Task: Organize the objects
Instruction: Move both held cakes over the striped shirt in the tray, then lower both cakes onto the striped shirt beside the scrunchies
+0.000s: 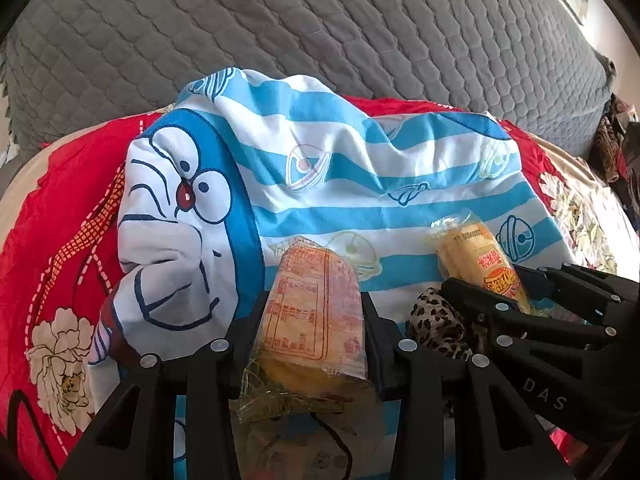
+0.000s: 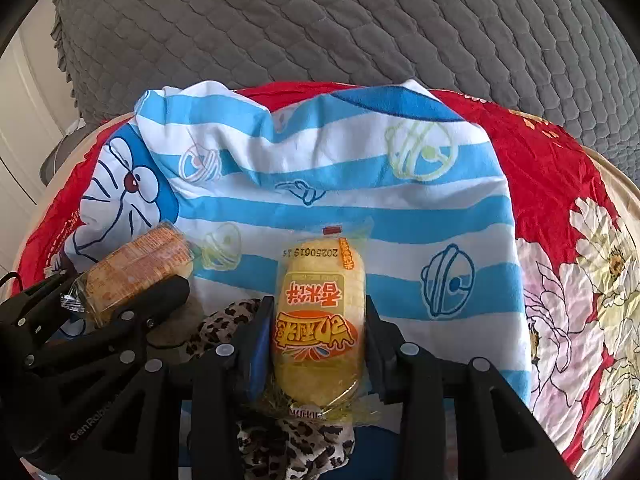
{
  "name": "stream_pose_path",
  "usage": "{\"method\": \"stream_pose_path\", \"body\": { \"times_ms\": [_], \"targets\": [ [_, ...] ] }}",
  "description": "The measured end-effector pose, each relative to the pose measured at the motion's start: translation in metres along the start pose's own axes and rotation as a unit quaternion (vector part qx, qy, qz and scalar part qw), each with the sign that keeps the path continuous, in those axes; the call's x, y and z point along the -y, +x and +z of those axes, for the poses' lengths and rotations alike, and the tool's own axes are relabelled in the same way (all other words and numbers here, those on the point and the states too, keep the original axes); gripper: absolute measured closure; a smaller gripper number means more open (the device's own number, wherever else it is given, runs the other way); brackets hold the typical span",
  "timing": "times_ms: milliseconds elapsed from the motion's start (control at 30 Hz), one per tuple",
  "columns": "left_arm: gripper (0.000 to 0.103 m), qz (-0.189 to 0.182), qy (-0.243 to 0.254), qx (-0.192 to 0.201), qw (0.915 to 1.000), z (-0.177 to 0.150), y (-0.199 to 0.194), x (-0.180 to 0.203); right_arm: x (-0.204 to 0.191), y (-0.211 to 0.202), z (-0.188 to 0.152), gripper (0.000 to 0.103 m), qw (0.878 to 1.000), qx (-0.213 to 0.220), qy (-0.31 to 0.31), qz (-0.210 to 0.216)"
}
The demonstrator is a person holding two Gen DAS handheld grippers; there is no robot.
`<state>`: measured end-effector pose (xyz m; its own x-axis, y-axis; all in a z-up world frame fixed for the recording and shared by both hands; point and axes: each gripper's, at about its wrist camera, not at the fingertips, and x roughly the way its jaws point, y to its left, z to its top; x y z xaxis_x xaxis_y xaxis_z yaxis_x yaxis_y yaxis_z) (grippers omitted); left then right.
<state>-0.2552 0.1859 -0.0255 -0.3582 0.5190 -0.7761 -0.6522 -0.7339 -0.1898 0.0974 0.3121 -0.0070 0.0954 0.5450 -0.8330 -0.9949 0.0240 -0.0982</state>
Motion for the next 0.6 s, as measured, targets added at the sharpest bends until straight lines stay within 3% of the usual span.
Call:
{"method": "stream_pose_path", "body": {
  "times_ms": [367, 600],
  "targets": [
    [0.06, 0.007, 0.006, -0.001, 1.0, -0.003, -0.005, -0.001, -0.001, -0.003, -0.002, 0.06, 1.0, -0.008, -0.002, -0.009],
    [0.04, 0.003, -0.008, -0.003, 1.0, 0.001, -0.012, -0.011, -0.001, -0.009, -0.003, 0.051, 1.0, -0.011, 0.005, -0.013]
  ]
}}
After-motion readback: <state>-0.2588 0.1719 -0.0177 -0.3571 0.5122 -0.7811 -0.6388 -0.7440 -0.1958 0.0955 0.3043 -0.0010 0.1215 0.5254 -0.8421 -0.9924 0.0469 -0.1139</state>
